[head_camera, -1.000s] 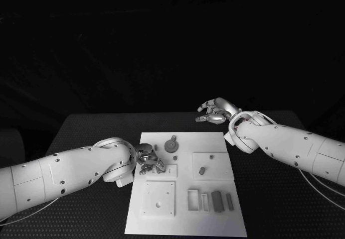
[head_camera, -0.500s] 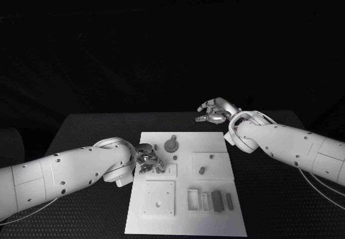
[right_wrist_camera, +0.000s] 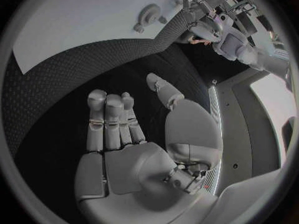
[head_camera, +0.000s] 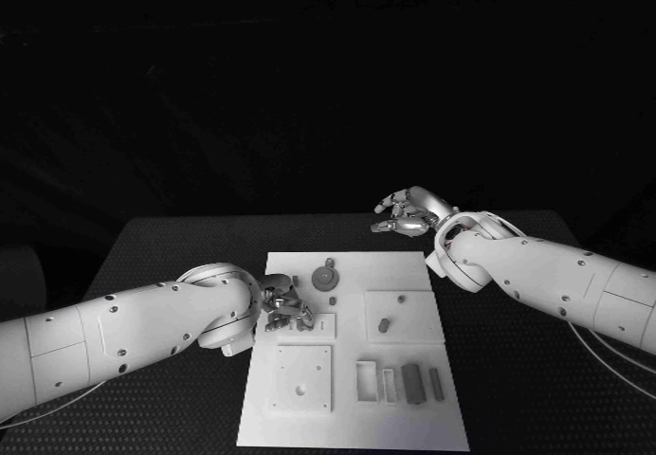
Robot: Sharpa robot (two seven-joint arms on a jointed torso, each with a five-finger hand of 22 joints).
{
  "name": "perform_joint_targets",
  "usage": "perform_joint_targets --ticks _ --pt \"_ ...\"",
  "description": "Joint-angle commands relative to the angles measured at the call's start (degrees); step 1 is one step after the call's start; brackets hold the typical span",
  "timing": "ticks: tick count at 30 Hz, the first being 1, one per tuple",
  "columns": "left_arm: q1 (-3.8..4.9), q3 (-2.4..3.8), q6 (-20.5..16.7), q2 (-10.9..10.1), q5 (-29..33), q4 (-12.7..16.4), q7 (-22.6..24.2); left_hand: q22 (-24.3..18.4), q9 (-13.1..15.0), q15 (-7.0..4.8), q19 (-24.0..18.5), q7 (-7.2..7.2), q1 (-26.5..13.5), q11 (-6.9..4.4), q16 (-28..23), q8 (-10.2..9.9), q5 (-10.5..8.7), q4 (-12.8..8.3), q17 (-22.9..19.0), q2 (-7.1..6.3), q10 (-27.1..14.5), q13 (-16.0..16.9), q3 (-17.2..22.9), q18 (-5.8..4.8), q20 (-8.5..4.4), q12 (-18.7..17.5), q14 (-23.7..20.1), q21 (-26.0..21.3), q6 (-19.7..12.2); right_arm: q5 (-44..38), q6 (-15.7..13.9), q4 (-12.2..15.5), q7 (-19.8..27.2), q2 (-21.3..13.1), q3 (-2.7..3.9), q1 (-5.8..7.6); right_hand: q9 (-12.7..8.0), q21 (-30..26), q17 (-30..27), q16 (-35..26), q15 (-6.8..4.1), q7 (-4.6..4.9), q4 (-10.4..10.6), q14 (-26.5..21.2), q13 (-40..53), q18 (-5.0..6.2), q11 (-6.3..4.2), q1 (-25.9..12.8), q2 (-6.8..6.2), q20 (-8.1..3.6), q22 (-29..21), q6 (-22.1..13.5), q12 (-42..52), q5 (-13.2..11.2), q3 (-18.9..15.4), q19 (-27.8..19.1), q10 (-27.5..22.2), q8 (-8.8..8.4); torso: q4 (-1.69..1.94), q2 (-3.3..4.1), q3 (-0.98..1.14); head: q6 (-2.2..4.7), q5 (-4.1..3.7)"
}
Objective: Assemble the parts on the task board
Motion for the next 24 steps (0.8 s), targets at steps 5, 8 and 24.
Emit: perform_joint_targets --ticks 5,8,24 --pt "-0.04 0.00 -1.25 0.06 -1.68 0.30 0.26 0.61 0.30 -2.65 -0.44 -4.76 0.25 -1.26 0.47 0.43 0.44 0.05 -0.14 0.47 -1.06 -0.16 0.48 1.04 -7.20 0.39 1.76 0.29 5.95 0.09 0.66 0.12 0.34 -0.04 0.03 0.02 0.06 -0.27 -0.10 -0.18 -0.01 0.75 0.07 -0.07 -0.17 3.60 0.07 -0.13 0.35 0.19 0.03 -0.33 0.37 0.50 -0.38 0.00 -0.44 0.25 0.03 0.00 -0.04 0.00 -0.01" --pt "-0.08 0.00 -1.70 -0.01 -1.82 0.35 0.27 0.60 0.36 -2.64 -0.45 -4.77 0.26 -1.27 0.49 0.43 0.46 0.06 -0.16 0.49 -1.06 -0.18 0.52 1.04 -7.20 0.40 1.76 0.32 5.97 0.09 0.66 0.12 0.34 -0.06 0.03 0.02 0.06 -0.28 -0.11 -0.17 -0.01 0.75 0.07 -0.07 -0.21 3.60 0.07 -0.15 0.38 0.19 0.04 -0.33 0.41 0.59 -0.40 0.01 -0.44 0.26 0.01 -0.01 -0.06 0.05 0.01" --pt "-0.18 0.01 -0.60 -0.15 -2.28 0.39 0.06 0.58 0.57 -2.58 -0.55 -4.80 0.17 -1.30 0.60 0.42 0.47 0.10 -0.25 0.60 -1.06 -0.29 0.67 1.01 -7.17 0.46 1.77 0.45 6.02 0.09 0.83 0.26 0.30 -0.12 0.03 0.02 0.06 -0.28 -0.14 -0.14 -0.01 0.75 0.08 -0.05 -0.30 3.60 0.06 -0.19 0.42 0.19 0.05 -0.34 0.48 0.76 -0.43 0.03 -0.45 0.26 0.03 -0.01 -0.08 -0.02 0.03"
